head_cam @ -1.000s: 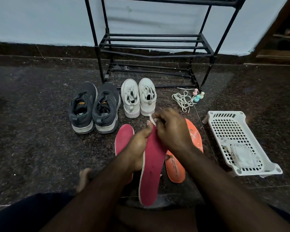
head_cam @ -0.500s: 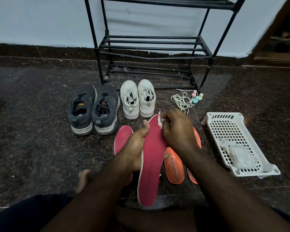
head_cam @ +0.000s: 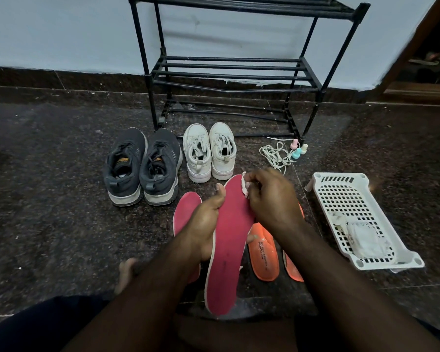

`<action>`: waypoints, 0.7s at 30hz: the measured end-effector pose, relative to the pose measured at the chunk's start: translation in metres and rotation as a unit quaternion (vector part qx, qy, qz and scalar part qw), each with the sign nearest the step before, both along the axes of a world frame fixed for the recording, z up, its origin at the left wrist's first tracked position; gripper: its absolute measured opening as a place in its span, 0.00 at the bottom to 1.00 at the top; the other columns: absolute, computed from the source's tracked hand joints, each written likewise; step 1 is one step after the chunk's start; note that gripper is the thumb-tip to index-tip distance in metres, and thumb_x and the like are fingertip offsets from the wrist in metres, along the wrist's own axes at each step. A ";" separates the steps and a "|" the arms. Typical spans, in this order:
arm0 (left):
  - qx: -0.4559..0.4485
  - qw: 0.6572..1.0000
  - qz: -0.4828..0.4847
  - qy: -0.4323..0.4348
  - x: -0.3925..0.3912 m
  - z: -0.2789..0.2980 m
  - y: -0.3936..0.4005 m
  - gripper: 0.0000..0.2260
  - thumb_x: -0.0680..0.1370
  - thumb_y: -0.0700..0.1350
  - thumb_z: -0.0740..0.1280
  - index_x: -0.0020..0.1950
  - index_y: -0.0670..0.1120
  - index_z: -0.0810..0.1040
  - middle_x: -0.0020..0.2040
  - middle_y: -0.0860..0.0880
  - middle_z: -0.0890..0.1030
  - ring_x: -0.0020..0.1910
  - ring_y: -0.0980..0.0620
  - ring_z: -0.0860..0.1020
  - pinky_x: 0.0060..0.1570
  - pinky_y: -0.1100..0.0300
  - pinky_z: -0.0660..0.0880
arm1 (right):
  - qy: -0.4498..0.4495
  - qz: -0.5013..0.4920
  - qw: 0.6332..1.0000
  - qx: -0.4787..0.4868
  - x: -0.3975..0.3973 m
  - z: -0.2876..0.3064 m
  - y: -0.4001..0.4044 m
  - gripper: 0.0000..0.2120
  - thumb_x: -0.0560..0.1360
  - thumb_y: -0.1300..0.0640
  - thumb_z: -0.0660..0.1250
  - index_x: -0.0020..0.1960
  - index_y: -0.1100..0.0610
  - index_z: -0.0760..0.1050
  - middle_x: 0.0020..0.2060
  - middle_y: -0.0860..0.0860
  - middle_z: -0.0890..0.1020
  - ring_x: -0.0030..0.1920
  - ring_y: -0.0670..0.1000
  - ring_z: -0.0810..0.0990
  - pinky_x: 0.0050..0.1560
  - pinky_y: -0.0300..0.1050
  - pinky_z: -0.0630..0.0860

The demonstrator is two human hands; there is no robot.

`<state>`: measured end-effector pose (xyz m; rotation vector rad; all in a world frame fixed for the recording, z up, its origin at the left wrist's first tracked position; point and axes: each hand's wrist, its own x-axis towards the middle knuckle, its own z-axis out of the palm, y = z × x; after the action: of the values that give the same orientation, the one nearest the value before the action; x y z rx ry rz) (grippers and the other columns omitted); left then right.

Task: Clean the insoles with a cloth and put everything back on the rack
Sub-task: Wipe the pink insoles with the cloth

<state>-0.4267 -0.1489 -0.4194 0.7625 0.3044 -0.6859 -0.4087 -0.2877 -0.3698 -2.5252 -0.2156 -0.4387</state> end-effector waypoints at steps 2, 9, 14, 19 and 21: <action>0.004 1.000 0.007 -0.005 0.002 0.002 0.004 0.29 0.79 0.67 0.55 0.56 0.44 0.82 0.47 0.43 0.85 0.44 0.45 0.84 0.48 0.41 0.80 | 0.047 -0.006 0.999 -0.021 -0.003 -0.003 -0.005 0.07 0.73 0.64 0.64 0.46 0.55 0.79 0.43 0.51 0.81 0.45 0.52 0.79 0.45 0.44 0.73; 0.003 1.000 0.012 -0.007 0.000 0.002 -0.001 0.30 0.78 0.68 0.56 0.58 0.45 0.83 0.53 0.42 0.85 0.53 0.41 0.81 0.61 0.33 0.73 | 0.008 -0.011 0.999 0.034 -0.004 0.003 -0.001 0.07 0.73 0.65 0.65 0.47 0.57 0.81 0.45 0.52 0.81 0.48 0.52 0.79 0.50 0.45 0.74; -0.027 0.999 0.022 -0.009 -0.003 0.005 -0.006 0.26 0.77 0.64 0.59 0.49 0.46 0.87 0.50 0.42 0.84 0.52 0.44 0.81 0.59 0.46 0.74 | -0.022 0.049 0.999 -0.005 -0.007 -0.005 0.019 0.08 0.70 0.63 0.65 0.46 0.58 0.81 0.42 0.54 0.80 0.45 0.55 0.77 0.48 0.48 0.72; -0.063 0.996 0.065 -0.006 0.000 0.006 -0.004 0.31 0.80 0.67 0.51 0.49 0.44 0.82 0.48 0.42 0.83 0.49 0.46 0.83 0.52 0.54 0.79 | -0.014 0.102 0.994 -0.024 -0.015 -0.009 0.026 0.07 0.70 0.63 0.67 0.45 0.58 0.82 0.41 0.54 0.80 0.44 0.55 0.78 0.47 0.47 0.72; -0.034 0.998 0.046 -0.013 -0.001 0.006 -0.006 0.35 0.79 0.71 0.48 0.56 0.47 0.82 0.52 0.41 0.84 0.50 0.43 0.83 0.53 0.49 0.77 | -0.025 0.050 0.998 -0.005 -0.009 -0.006 0.019 0.06 0.71 0.64 0.67 0.46 0.59 0.81 0.42 0.55 0.78 0.45 0.56 0.78 0.47 0.48 0.73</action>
<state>-0.4280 -0.1550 -0.4132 0.6876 0.2900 -0.5964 -0.4172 -0.2682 -0.3762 -2.5023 -0.3629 -0.4616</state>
